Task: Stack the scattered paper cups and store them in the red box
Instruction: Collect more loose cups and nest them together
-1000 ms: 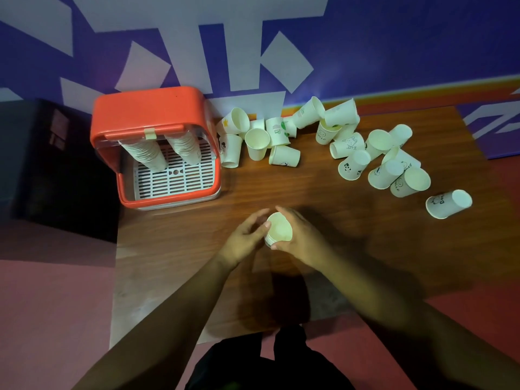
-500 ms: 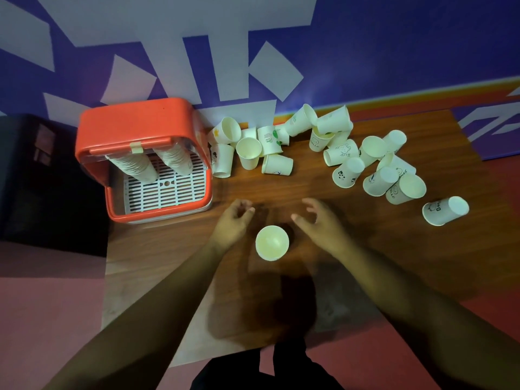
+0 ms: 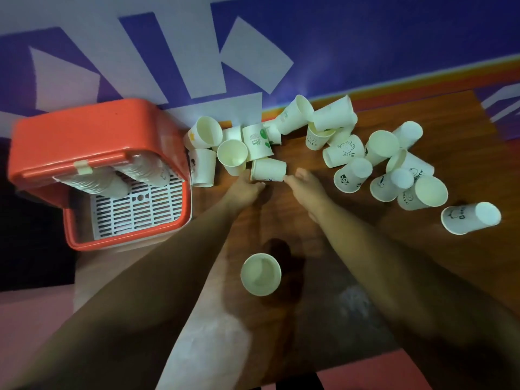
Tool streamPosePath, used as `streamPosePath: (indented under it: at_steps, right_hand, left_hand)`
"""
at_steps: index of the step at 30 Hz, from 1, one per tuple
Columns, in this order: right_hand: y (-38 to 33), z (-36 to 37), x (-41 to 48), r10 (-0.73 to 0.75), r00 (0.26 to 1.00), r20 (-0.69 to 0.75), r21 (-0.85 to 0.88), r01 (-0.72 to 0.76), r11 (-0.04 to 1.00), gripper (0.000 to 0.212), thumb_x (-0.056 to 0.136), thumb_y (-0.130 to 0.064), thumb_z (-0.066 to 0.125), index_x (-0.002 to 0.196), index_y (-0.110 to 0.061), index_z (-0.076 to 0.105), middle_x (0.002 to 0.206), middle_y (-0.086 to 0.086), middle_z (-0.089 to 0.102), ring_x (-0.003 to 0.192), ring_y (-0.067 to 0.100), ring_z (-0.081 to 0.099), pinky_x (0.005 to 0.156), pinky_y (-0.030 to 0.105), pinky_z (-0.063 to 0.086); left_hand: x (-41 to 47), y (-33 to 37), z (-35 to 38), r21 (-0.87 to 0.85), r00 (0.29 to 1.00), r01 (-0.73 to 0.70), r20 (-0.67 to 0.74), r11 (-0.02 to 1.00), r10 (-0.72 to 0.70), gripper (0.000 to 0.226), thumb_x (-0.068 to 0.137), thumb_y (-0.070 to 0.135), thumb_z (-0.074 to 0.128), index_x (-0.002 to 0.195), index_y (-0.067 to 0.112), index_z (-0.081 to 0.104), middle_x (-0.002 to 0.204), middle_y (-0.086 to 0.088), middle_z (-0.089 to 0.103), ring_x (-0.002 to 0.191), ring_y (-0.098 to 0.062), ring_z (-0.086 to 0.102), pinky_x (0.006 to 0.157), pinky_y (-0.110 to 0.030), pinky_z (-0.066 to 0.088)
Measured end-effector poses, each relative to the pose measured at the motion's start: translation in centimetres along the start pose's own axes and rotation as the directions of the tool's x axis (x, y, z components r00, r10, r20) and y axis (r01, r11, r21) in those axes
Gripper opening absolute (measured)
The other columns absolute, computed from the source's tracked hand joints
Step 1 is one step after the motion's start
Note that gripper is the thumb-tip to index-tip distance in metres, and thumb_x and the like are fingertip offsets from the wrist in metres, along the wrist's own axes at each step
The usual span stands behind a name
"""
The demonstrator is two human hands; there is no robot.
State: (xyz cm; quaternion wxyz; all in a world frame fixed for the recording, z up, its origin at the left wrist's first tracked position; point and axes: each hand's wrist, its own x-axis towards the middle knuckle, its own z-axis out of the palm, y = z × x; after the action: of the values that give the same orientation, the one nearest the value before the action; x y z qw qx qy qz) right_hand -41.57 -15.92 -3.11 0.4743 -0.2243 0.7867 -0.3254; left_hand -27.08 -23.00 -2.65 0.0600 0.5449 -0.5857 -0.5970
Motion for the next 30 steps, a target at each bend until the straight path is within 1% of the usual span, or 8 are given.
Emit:
streamPosePath:
  at_steps: [4,8,11,14,16,20,23,30]
  right_hand:
    - [0.9,0.2,0.2,0.042,0.996,0.077,0.202,-0.057,0.978,0.053,0.094,-0.035,0.054,0.144,-0.019,0.044,0.143,0.001,0.051,0.127,0.017,0.05,0.108,0.039,0.041]
    - [1.6,-1.0,-1.4,0.035,0.996,0.086,0.344,-0.062,0.937,0.034,0.095,-0.029,0.054,0.125,-0.014,0.057,0.12,0.009,0.067,0.108,0.015,0.065,0.1,0.04,0.05]
    - [2.2,-2.5,-3.5,0.005,0.992,0.129,0.317,-0.046,0.947,0.019,0.096,-0.024,0.053,0.112,-0.017,0.062,0.106,0.008,0.072,0.1,0.015,0.07,0.095,0.039,0.054]
    - [3.0,-4.8,-4.7,-0.09,0.991,0.097,0.181,0.072,0.981,0.019,0.095,-0.023,0.057,0.112,-0.019,0.065,0.104,0.002,0.073,0.098,0.009,0.07,0.093,0.033,0.055]
    - [3.6,-6.9,-4.6,-0.238,0.968,-0.077,-0.098,0.231,0.968,0.028,0.092,-0.023,0.063,0.119,-0.015,0.064,0.113,0.0,0.068,0.104,0.01,0.064,0.09,0.024,0.051]
    - [4.7,-10.1,-2.6,-0.569,0.756,-0.324,-0.631,0.276,0.726,0.052,0.085,-0.025,0.068,0.13,-0.004,0.053,0.129,0.019,0.054,0.12,0.036,0.052,0.097,0.044,0.049]
    - [4.3,-10.6,-0.8,-0.453,0.855,-0.253,-0.735,0.135,0.665,0.069,0.087,-0.032,0.066,0.144,-0.005,0.036,0.143,0.023,0.039,0.131,0.043,0.04,0.107,0.051,0.04]
    - [3.4,-9.9,-0.1,-0.4,0.892,-0.212,-0.899,-0.017,0.438,0.055,0.084,-0.023,0.069,0.13,-0.006,0.045,0.134,0.023,0.039,0.123,0.041,0.04,0.101,0.047,0.038]
  left_hand:
    - [-0.1,0.0,0.9,-0.084,1.0,0.028,-0.007,0.996,-0.029,0.021,0.103,0.02,0.055,0.123,0.022,0.057,0.114,-0.004,0.065,0.099,-0.019,0.061,0.095,-0.036,0.05]
    - [-1.5,-0.7,1.4,-0.187,0.986,-0.102,-0.146,0.977,0.075,0.031,0.099,0.039,0.061,0.116,0.014,0.066,0.112,-0.002,0.071,0.101,-0.016,0.065,0.1,-0.044,0.05]
    - [-2.7,-1.1,1.8,-0.316,0.98,-0.135,-0.183,0.939,0.08,0.027,0.089,0.048,0.068,0.085,0.022,0.07,0.091,-0.003,0.071,0.092,-0.017,0.064,0.1,-0.054,0.05]
    - [-3.7,-0.8,2.4,-0.381,0.985,-0.143,-0.147,0.913,0.092,0.024,0.083,0.044,0.073,0.079,0.02,0.068,0.087,-0.002,0.069,0.09,-0.019,0.065,0.1,-0.061,0.05]
    - [-4.3,-0.5,2.4,-0.424,0.984,-0.155,-0.143,0.892,0.103,0.023,0.087,0.031,0.076,0.094,0.013,0.063,0.095,-0.001,0.068,0.093,-0.016,0.065,0.1,-0.06,0.05]
    - [-6.2,-0.1,1.1,-0.309,0.972,-0.218,-0.154,0.926,0.178,0.047,0.087,0.034,0.078,0.125,0.031,0.052,0.122,0.008,0.06,0.116,-0.011,0.06,0.101,-0.039,0.055]
    - [-8.2,-0.3,-0.4,-0.211,0.964,-0.263,-0.078,0.941,0.252,0.056,0.089,0.034,0.076,0.137,0.04,0.047,0.128,0.021,0.057,0.116,0.009,0.056,0.095,-0.015,0.049]
    - [-13.2,-2.4,-2.9,-0.075,0.95,-0.301,0.061,0.951,0.306,0.053,0.081,0.032,0.079,0.128,0.03,0.057,0.131,0.001,0.054,0.115,-0.004,0.058,0.09,-0.022,0.052]
